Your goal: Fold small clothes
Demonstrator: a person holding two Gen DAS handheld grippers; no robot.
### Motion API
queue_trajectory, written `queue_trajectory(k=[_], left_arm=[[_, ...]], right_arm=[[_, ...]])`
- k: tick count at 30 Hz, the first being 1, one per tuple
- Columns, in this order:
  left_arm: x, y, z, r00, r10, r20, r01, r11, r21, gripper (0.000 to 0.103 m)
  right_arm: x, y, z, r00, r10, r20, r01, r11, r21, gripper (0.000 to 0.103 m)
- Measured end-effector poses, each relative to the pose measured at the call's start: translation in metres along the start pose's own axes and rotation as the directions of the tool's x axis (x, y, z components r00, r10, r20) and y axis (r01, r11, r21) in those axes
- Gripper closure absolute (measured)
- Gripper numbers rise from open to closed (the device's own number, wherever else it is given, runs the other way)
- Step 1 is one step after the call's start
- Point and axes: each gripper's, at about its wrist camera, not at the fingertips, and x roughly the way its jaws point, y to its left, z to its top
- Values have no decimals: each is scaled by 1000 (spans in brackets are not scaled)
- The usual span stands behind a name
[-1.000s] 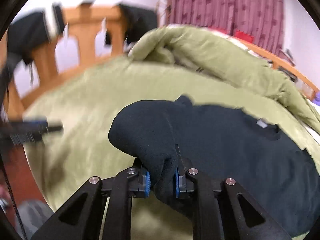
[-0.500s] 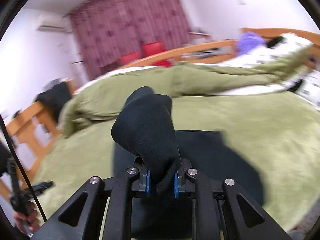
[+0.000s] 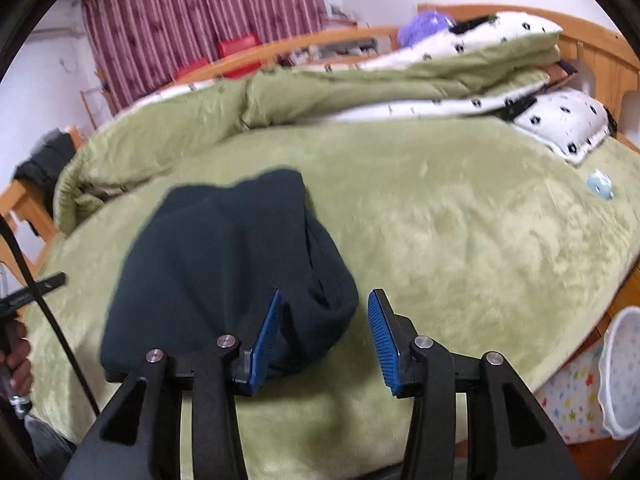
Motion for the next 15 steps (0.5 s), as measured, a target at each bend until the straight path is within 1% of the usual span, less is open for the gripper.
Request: queue_trajectory(k=[1,3,5,6,7,8,9,10,12,13,15], left_arm=[[1,-4,1,1000,-4,-3,4,1000,0,38],[2,-12,3,1000,-6,-7,6,1000,4,38],[5,-19,5,1000,-10,-8,10,1000,9,38],[6,-22,6,1000,-12,-8,12,1000,10,38],[6,-26,5,1000,-19,-9,19,1000,11,38],[7,-28,4,1000,-25,-12,25,1000,10,38],[9,-31,3,999,-32,-17,32,999,8,38],[12,-34,0,999,-46,-29,46,999,4,38],[17,-40,-4,997,-64,-46,64,998,2,38],[20,-45,-7,996,-74,-56,75,997,4,38],[24,-53,-11,994,-96,-61,97,995,14,38]], right_arm=[[1,1,3,1000,13,17,-13,1000,-13,58],[9,3,7,999,27,19,-26,999,-38,59],[31,7,8,999,27,-28,-29,998,-57,61],[43,8,5,998,23,-56,-27,997,-73,70],[58,10,1,996,-1,-87,-8,994,-105,80],[70,10,-4,993,-40,-114,25,991,-134,82],[83,8,-6,981,-90,-169,67,988,-139,86],[93,4,-6,969,-117,-218,91,988,-128,87],[101,3,-3,955,-158,-251,125,982,-142,87],[99,4,-1,956,-160,-247,125,981,-151,87],[90,3,5,964,-141,-226,110,984,-142,87]])
